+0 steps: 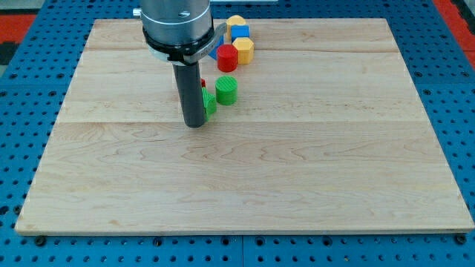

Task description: Move the red circle towards the center left

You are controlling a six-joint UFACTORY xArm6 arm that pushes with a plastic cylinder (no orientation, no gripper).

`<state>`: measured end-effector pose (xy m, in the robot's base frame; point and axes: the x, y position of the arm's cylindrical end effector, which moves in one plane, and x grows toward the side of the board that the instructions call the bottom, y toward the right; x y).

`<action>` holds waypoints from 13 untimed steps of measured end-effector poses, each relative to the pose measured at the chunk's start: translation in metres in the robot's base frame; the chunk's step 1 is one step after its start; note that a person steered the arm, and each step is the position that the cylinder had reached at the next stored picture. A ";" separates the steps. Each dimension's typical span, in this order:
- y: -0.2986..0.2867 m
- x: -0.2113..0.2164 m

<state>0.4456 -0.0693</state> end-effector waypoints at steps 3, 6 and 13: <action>0.012 -0.001; 0.173 -0.016; 0.028 -0.150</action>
<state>0.2955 -0.0410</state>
